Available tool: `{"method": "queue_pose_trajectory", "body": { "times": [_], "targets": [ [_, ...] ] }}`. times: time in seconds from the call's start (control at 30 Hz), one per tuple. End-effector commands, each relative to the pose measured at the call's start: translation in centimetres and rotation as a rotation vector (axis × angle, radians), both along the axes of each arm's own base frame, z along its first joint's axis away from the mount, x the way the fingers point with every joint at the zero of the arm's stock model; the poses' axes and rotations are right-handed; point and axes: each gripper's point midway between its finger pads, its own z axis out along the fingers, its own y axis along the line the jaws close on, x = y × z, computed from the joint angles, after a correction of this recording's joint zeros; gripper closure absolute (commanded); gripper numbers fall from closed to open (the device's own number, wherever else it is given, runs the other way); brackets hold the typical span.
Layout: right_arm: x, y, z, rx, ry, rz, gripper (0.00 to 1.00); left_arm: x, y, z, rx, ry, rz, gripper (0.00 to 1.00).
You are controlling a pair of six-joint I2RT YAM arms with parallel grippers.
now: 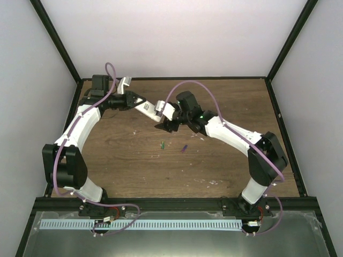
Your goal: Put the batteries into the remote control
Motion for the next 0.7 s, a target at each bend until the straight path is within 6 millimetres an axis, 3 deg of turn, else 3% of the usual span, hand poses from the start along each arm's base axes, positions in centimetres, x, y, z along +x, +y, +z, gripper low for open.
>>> {"method": "queue_pose_trajectory", "body": {
  "times": [0.0, 0.2, 0.67],
  "targets": [
    [0.69, 1.15, 1.68, 0.034, -0.041, 0.006, 0.29, -0.32, -0.31, 1.52, -0.021, -0.051, -0.019, 1.0],
    [0.87, 1.34, 1.45, 0.023, -0.039, 0.012, 0.35, -0.29, -0.32, 1.54, -0.02, -0.051, -0.021, 1.0],
    [1.62, 1.15, 1.11, 0.003, -0.064, -0.015, 0.31, -0.65, -0.27, 1.61, -0.016, -0.053, -0.023, 1.0]
  ]
}}
